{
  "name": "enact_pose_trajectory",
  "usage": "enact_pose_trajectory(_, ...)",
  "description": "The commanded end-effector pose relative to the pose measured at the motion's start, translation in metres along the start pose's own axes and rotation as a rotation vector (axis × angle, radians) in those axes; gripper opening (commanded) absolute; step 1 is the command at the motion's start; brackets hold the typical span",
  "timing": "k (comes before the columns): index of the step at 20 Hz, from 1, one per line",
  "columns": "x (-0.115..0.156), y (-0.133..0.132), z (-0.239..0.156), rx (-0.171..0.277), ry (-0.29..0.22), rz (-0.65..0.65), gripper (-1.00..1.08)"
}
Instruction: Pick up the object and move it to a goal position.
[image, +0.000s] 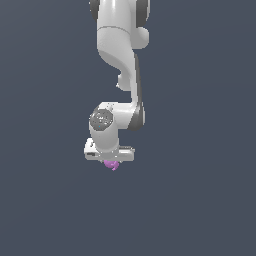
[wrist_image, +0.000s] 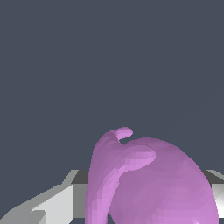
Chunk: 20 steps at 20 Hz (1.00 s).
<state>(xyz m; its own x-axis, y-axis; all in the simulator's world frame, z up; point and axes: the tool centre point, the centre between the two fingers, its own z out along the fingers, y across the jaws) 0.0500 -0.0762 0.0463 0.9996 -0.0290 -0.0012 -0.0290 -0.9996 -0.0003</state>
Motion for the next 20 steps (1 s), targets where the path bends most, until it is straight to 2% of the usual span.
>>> enact_pose_trajectory(1,-0.003,0.006,-0.007,0.0,0.001,0.001,-1.0)
enact_pose_trajectory(20,-0.048,0.089,-0.115,0.0,0.001,0.001,-1.0)
